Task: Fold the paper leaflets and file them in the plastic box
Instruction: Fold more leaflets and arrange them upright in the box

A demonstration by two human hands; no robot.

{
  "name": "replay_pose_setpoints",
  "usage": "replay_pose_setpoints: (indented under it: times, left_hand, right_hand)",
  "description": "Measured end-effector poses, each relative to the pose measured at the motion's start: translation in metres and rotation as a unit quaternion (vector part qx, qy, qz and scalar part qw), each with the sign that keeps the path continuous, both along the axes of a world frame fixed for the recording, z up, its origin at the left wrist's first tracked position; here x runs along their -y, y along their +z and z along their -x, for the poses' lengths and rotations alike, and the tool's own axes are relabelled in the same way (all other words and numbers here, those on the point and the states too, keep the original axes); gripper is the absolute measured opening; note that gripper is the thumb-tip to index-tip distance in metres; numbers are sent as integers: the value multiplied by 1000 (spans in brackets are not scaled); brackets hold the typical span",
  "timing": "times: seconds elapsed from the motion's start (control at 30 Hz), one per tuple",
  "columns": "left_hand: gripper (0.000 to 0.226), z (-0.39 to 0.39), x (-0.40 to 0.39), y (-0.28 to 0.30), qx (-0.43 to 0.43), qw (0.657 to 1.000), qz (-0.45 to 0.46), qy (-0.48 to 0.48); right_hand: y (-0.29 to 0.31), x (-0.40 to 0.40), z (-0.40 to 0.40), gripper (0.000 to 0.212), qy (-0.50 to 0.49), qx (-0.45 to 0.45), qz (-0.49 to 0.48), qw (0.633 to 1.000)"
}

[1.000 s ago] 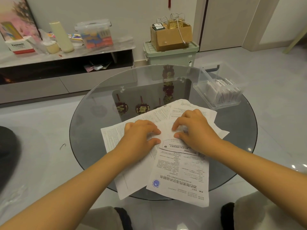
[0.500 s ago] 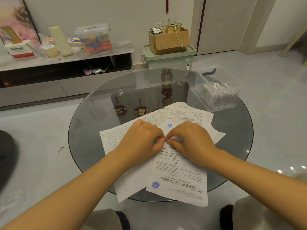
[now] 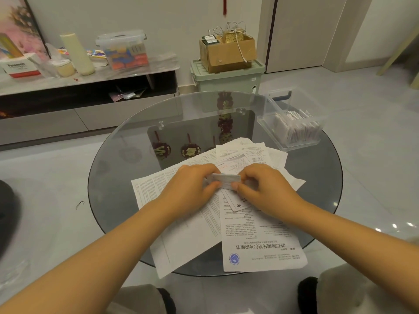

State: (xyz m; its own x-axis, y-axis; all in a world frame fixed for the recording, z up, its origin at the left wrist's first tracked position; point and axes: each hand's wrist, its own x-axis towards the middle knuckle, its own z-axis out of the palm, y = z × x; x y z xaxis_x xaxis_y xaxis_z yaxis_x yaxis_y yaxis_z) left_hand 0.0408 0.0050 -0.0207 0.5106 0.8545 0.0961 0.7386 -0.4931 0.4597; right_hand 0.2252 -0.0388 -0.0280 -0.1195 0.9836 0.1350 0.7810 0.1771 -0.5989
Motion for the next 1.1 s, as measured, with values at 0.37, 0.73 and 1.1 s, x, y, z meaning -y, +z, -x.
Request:
replay_pose_setpoints:
  times: [0.37, 0.73, 1.1]
  left_hand:
    - [60, -18, -7, -6, 44, 995, 57, 66]
    - [28, -10, -16, -8, -27, 999, 15, -32]
    - [16, -25, -22, 13, 26, 999, -33, -13]
  right_hand:
    - [-4, -7, 3, 46, -107, 51, -24, 993]
    - [-1, -5, -1, 39, 23, 176, -60, 982]
    - [24, -15, -9, 27, -17, 145, -101, 984]
